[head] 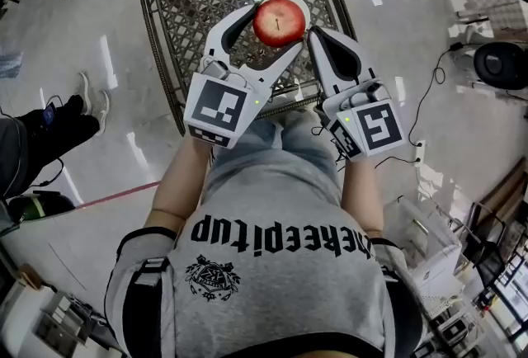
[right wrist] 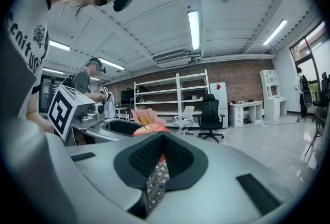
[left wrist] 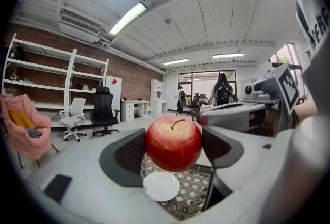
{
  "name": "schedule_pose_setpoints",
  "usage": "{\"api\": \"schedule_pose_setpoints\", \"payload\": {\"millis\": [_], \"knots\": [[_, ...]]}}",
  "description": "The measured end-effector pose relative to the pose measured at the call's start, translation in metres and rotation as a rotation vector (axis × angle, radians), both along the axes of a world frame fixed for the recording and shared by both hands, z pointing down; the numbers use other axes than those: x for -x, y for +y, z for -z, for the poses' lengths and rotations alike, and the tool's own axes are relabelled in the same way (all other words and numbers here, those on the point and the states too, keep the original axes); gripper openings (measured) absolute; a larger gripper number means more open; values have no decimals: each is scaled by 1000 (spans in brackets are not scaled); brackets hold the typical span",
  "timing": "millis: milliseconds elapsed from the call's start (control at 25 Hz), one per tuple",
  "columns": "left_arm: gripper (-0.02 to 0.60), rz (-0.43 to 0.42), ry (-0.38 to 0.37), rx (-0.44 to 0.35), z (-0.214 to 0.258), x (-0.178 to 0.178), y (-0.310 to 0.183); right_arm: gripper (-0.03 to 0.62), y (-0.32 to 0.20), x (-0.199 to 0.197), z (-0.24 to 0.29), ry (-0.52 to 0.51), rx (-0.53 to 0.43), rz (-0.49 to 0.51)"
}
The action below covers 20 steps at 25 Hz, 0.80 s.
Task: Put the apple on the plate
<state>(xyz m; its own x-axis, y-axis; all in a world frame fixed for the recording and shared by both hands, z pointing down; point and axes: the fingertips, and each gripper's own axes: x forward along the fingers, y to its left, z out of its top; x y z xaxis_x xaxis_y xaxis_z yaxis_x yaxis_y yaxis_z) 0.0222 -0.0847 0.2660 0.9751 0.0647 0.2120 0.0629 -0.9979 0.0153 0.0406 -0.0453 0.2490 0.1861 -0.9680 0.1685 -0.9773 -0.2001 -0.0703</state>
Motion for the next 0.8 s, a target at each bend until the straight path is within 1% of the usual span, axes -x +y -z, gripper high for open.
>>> {"api": "schedule_pose_setpoints", "payload": {"millis": [200, 360, 520, 680, 800], "knots": [[382, 22, -3, -2, 0, -1, 4, 9, 2, -4, -1, 3, 0, 21], [382, 69, -11, -6, -2, -6, 5, 9, 0, -11, -1, 7, -4, 72], [382, 114, -15, -7, -4, -21, 12, 9, 4, -28, -4, 2, -9, 123], [382, 155, -24, -3, -5, -23, 8, 9, -2, -32, -3, -4, -6, 167], [381, 187, -33, 0, -8, -32, 8, 9, -3, -43, -5, -13, -6, 195]]}}
